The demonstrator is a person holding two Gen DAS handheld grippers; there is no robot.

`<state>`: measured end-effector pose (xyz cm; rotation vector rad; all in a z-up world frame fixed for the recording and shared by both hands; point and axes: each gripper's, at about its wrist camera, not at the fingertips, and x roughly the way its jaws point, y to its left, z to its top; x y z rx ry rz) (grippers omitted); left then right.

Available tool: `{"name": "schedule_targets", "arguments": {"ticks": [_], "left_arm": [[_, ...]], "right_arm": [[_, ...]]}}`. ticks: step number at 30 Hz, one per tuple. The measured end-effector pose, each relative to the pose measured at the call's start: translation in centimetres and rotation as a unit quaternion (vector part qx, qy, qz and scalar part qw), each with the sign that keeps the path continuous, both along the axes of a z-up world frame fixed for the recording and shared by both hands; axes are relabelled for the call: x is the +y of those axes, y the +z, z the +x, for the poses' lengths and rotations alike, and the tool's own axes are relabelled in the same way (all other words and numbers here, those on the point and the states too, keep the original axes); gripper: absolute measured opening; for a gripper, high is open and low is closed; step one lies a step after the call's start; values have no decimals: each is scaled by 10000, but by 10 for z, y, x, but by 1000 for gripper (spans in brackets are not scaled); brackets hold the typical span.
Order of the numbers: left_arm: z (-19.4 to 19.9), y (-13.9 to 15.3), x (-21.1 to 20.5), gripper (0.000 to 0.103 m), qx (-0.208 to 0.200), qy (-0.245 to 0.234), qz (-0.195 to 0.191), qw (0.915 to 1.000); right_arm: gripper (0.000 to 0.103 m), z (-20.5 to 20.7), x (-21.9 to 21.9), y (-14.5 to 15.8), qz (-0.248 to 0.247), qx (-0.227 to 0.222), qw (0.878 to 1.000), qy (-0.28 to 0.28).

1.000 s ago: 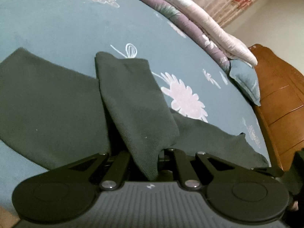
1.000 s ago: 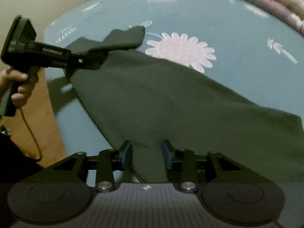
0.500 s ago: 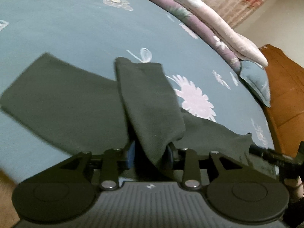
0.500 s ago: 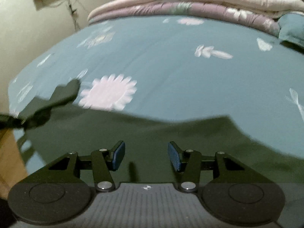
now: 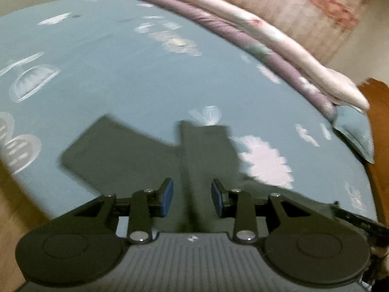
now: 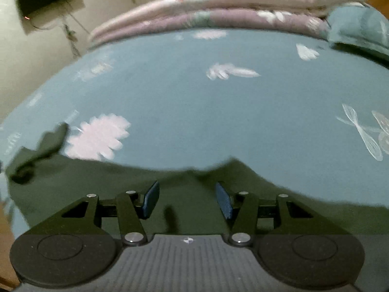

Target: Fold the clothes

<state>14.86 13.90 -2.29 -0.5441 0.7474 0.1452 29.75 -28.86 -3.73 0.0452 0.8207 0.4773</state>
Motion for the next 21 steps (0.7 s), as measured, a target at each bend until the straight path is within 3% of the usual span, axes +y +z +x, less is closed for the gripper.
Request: {"name": "schedule_targets", "arguments": {"ticks": [1,3,6,11,15,17,19,20,21], "left_arm": [[11,2,-11,34,-72,-241,-78,9997],[33,5,-35,34,-200,-752,-247,9967],[64,3,-78,37,-321,-1573,-417,9861],[116,-14,-149,39,-330,-2704,-983,9572],[152,-36,-204,39,-229,-3325,-1261,9344],[162,-48,-212,39,-110,-3205,-1343,9376],[170,-56,-214,38,-12,-2964,-1412,9446],[173,-60,-214,29,36,-2842,-1447,9478],[177,-65,-215,30,85,-2720,-1481,9508]], "right_arm": [[59,1,3,2,61,-39,9999,97],[59,6,7,-10,-284,69,9995,90],[55,1,-3,-12,-438,131,9989,-89],[62,-27,-27,-1,-471,65,9985,-290],[62,-44,-41,-12,-720,289,9958,-489],[62,-47,-51,-24,-799,503,9931,-690],[66,-54,-56,-27,-660,394,9946,-693],[66,-56,-56,-27,-651,379,9948,-684],[68,-57,-55,-28,-663,361,9949,-670]]}}
